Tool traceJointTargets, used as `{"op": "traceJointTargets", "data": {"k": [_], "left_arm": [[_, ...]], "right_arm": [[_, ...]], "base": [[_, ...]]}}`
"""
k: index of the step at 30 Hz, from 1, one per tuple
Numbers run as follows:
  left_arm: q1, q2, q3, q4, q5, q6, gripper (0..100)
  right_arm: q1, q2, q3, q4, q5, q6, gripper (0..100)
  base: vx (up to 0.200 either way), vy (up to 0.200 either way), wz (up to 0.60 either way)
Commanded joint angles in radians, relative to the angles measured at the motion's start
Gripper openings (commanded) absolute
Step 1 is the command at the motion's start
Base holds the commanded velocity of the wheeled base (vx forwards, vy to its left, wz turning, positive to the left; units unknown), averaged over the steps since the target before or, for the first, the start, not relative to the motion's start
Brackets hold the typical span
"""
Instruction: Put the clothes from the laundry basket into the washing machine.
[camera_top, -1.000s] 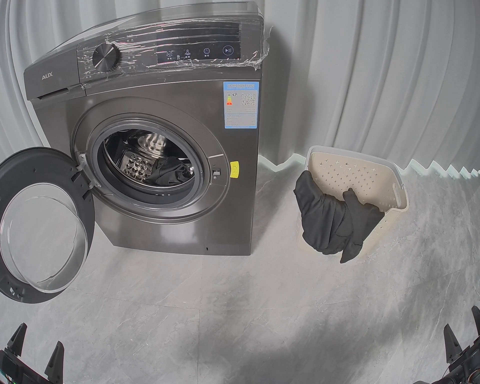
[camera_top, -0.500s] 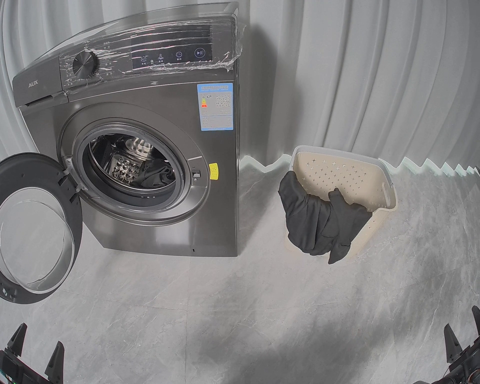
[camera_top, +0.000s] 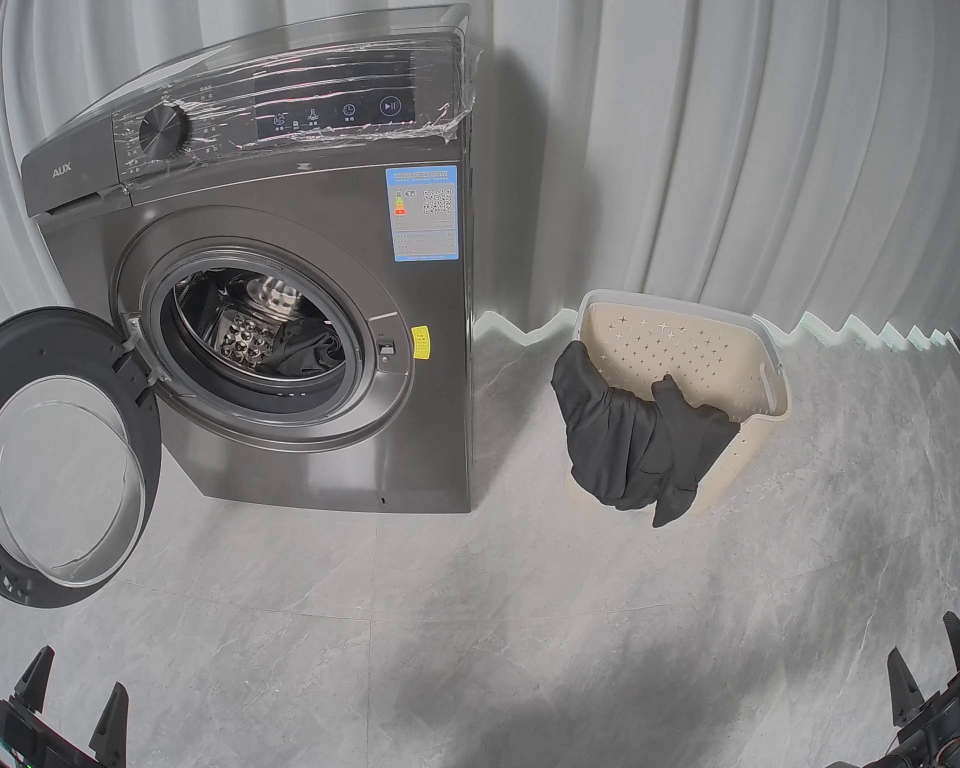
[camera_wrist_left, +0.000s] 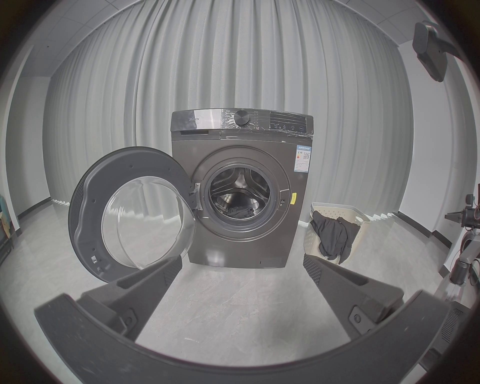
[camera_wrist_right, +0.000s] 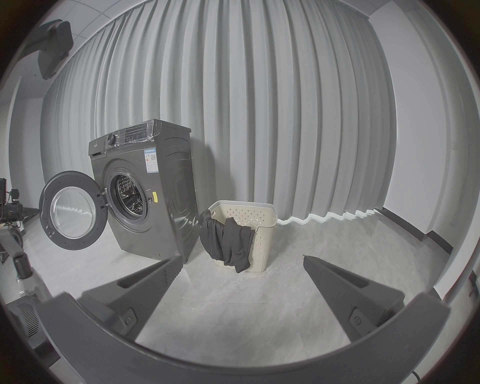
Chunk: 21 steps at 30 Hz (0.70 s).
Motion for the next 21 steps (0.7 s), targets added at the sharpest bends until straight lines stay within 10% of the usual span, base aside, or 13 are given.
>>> {"op": "traceJointTargets", "data": {"k": [1,21], "left_arm": [[0.000,-0.016,0.016,0.000,0.000,-0.001,100],[0.000,-0.016,0.016,0.000,0.000,-0.001,100]], "right_arm": [[0.000,-0.013,0.018,0.000,0.000,-0.001,100],[0.000,-0.013,0.018,0.000,0.000,0.000,100]], "base": [[0.000,0.000,-0.60],[0.000,-0.040,-0.18]]}}
